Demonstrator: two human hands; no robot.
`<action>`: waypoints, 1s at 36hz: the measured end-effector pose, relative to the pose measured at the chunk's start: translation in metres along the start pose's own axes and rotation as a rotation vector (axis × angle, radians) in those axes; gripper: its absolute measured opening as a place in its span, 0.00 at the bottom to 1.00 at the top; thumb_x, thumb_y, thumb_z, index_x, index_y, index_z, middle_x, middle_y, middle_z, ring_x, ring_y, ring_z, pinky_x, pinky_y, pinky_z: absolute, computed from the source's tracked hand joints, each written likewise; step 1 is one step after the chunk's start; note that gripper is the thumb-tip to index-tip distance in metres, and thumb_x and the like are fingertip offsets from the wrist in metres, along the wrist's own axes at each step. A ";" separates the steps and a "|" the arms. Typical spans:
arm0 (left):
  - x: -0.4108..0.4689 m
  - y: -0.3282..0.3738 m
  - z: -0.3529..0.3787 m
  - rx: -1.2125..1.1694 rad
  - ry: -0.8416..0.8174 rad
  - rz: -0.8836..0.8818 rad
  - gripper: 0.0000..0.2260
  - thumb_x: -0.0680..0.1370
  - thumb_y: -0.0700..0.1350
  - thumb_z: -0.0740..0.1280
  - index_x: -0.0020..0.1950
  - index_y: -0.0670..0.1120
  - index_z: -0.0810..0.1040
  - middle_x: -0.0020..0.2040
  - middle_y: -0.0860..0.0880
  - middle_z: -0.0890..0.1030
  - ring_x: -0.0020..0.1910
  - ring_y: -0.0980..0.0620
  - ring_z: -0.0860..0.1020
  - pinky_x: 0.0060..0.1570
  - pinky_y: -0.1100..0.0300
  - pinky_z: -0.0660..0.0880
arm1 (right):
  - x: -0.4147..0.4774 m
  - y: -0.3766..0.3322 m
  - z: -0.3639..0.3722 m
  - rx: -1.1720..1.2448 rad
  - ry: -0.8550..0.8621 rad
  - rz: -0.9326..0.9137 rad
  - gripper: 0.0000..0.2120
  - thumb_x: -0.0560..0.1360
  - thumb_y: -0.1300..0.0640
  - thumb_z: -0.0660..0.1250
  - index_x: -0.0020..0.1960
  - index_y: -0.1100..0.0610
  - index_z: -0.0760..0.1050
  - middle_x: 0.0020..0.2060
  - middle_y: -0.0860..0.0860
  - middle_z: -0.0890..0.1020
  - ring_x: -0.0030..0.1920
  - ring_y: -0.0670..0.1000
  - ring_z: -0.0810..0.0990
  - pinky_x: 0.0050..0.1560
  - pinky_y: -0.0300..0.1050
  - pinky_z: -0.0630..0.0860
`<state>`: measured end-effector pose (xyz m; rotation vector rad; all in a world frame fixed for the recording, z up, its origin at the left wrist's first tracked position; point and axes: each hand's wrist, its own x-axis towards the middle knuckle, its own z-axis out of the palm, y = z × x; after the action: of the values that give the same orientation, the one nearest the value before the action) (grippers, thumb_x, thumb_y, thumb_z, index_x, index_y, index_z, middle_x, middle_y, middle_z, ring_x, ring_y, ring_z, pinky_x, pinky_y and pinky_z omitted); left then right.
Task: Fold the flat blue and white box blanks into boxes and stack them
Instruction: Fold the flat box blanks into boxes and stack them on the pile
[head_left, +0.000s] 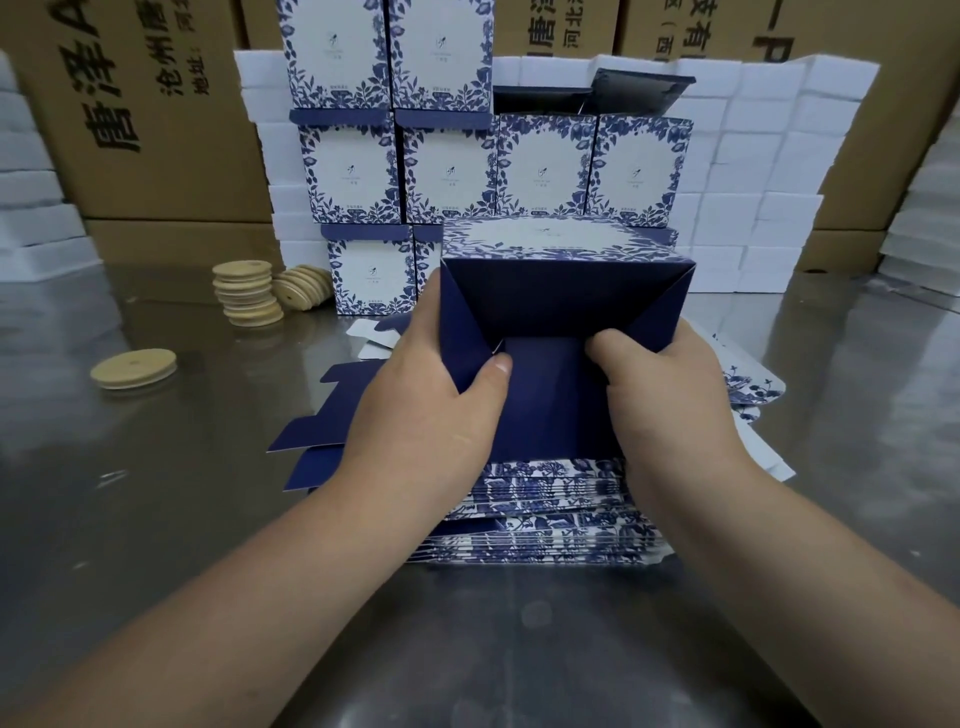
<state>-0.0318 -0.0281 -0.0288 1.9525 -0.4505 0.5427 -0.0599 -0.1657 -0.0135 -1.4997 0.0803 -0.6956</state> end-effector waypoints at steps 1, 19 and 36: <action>0.000 0.000 0.000 -0.002 -0.003 0.003 0.24 0.75 0.52 0.65 0.69 0.61 0.64 0.58 0.61 0.77 0.54 0.57 0.75 0.43 0.65 0.68 | 0.000 -0.001 0.000 -0.017 -0.007 -0.008 0.12 0.61 0.57 0.61 0.43 0.51 0.76 0.40 0.47 0.84 0.44 0.51 0.82 0.48 0.55 0.80; -0.009 0.017 -0.001 0.201 -0.001 0.157 0.34 0.70 0.60 0.57 0.75 0.60 0.50 0.70 0.57 0.68 0.56 0.59 0.67 0.43 0.66 0.60 | 0.003 -0.003 -0.005 0.227 0.036 0.148 0.08 0.69 0.65 0.62 0.38 0.54 0.76 0.31 0.47 0.82 0.34 0.50 0.80 0.32 0.42 0.78; 0.008 0.009 -0.021 0.031 0.244 0.254 0.26 0.74 0.46 0.64 0.68 0.61 0.59 0.65 0.56 0.72 0.62 0.59 0.70 0.57 0.63 0.69 | 0.004 -0.016 -0.017 -0.096 -0.196 -0.276 0.18 0.63 0.48 0.67 0.53 0.43 0.75 0.52 0.43 0.81 0.52 0.40 0.79 0.48 0.35 0.73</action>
<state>-0.0337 -0.0129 -0.0095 1.8386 -0.5397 0.9440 -0.0708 -0.1815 0.0004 -1.6818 -0.2506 -0.7684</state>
